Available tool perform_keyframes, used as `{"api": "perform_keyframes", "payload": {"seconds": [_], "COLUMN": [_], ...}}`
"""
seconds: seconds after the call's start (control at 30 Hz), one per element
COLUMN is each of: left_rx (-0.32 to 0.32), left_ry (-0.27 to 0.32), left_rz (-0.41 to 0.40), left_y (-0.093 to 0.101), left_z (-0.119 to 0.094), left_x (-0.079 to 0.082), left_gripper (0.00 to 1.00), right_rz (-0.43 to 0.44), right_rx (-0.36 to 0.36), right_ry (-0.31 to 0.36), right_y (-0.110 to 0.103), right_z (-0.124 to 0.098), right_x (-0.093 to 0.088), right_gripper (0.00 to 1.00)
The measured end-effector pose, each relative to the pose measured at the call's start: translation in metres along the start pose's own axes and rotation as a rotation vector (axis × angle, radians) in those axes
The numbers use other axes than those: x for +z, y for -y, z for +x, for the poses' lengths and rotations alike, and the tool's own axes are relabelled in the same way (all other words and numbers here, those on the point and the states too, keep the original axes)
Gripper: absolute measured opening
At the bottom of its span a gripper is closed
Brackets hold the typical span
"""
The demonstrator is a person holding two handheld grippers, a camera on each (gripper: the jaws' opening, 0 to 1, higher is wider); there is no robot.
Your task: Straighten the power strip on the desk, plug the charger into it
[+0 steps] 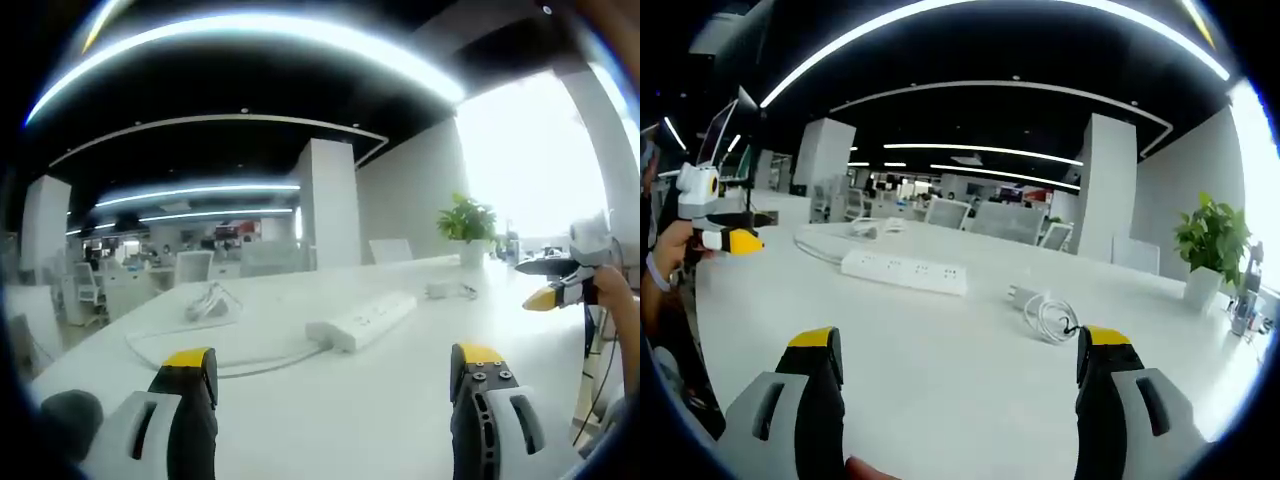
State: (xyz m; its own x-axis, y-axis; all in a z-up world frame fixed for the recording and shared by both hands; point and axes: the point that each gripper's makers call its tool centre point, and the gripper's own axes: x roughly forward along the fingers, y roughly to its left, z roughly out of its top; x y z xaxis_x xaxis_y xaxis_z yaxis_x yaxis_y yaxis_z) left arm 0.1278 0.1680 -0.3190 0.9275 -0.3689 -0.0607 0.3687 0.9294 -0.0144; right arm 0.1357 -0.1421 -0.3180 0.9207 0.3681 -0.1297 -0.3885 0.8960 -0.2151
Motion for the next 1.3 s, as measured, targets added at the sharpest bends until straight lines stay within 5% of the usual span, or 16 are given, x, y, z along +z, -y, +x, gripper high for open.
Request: {"api": "perform_keyframes", "payload": {"seconds": [1.0, 1.3], "left_rx": [0.061, 0.032], "left_ry": [0.012, 0.011], "left_rz": [-0.033, -0.018], "left_y": [-0.018, -0.018], "left_z": [-0.008, -0.015], "left_x": [-0.011, -0.009], "left_gripper": [0.99, 0.99], "right_rz": [0.004, 0.011], "right_rx": [0.003, 0.001], "right_ry": [0.005, 0.004], "right_y": [0.001, -0.003], "right_z": [0.001, 0.003], "right_x": [0.001, 0.0], "right_gripper": [0.97, 0.97]}}
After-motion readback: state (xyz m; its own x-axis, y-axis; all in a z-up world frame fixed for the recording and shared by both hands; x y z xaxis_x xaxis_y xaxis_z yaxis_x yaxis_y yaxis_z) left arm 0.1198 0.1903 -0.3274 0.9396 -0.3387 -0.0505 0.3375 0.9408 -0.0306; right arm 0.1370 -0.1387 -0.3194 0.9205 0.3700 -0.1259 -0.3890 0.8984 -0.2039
